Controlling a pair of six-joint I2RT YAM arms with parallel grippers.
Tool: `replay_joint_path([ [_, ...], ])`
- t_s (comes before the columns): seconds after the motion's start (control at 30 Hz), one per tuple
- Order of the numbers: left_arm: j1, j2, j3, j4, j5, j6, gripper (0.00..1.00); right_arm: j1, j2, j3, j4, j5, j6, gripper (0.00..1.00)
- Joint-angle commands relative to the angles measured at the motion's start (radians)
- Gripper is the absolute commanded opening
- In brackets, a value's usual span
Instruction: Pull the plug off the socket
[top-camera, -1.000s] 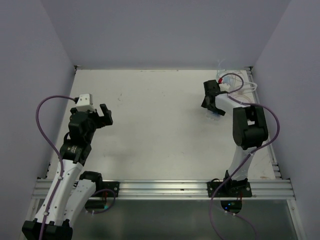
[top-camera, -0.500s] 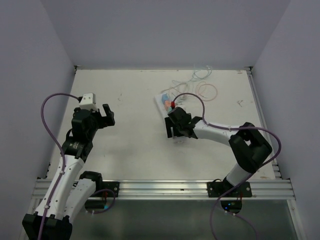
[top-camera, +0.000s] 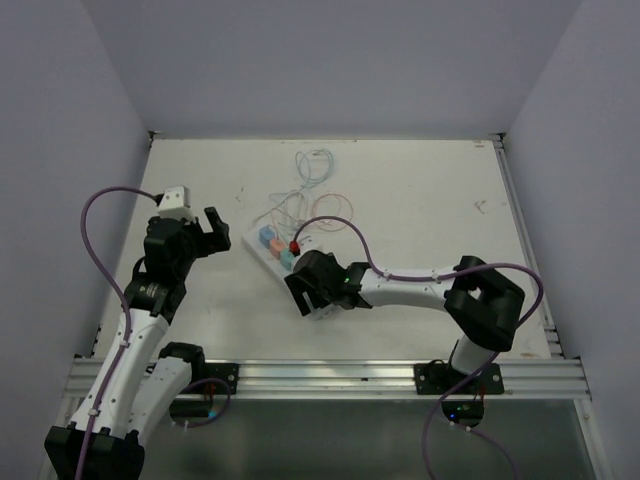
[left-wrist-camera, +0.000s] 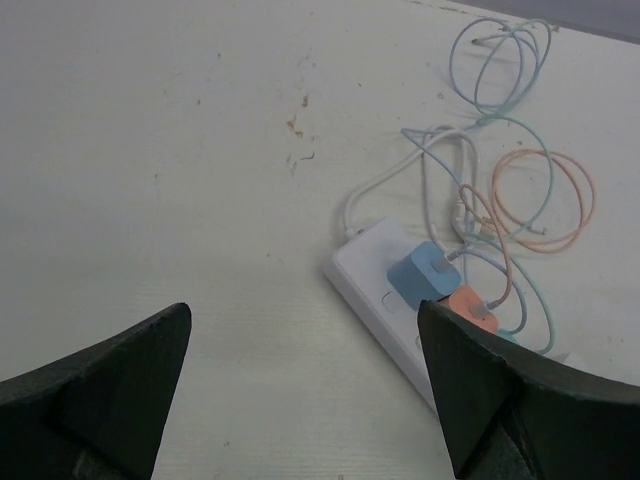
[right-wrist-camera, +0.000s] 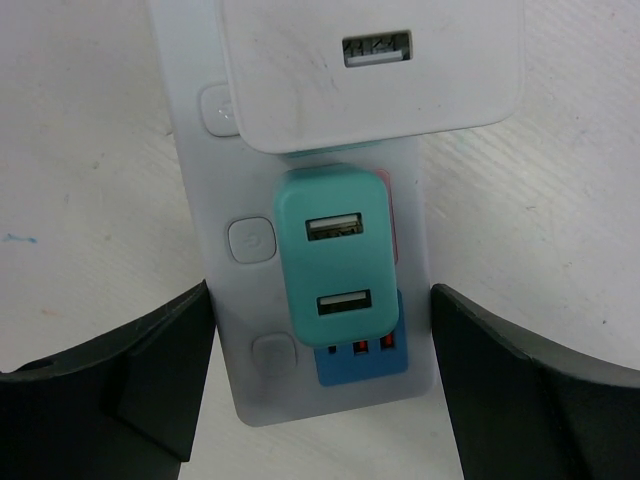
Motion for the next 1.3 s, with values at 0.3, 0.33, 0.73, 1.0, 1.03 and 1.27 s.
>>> replay_joint_path([
  [0.3, -0.005, -0.036, -0.008, -0.098, 0.099, -0.195, 1.0, 0.035, -0.172, 0.017, -0.026, -0.075, -0.011, 0.99],
  [0.33, -0.005, -0.043, -0.006, -0.104, 0.099, -0.204, 1.0, 0.035, -0.189, 0.012, -0.031, -0.063, -0.014, 0.99],
  [0.73, -0.005, -0.114, -0.065, -0.156, 0.231, -0.339, 1.0, 0.038, -0.266, -0.003, -0.013, -0.044, -0.028, 0.82],
  [1.0, -0.006, -0.131, -0.13, -0.141, 0.259, -0.354, 1.0, 0.045, -0.15, 0.04, -0.005, 0.045, -0.061, 0.72],
  [1.03, -0.005, -0.128, -0.146, -0.138, 0.263, -0.359, 1.0, 0.045, -0.14, 0.044, -0.006, 0.052, -0.063, 0.72],
  [1.27, -0.005, -0.102, -0.209, -0.092, 0.299, -0.371, 1.0, 0.045, -0.071, 0.063, 0.026, 0.043, -0.066, 0.71],
])
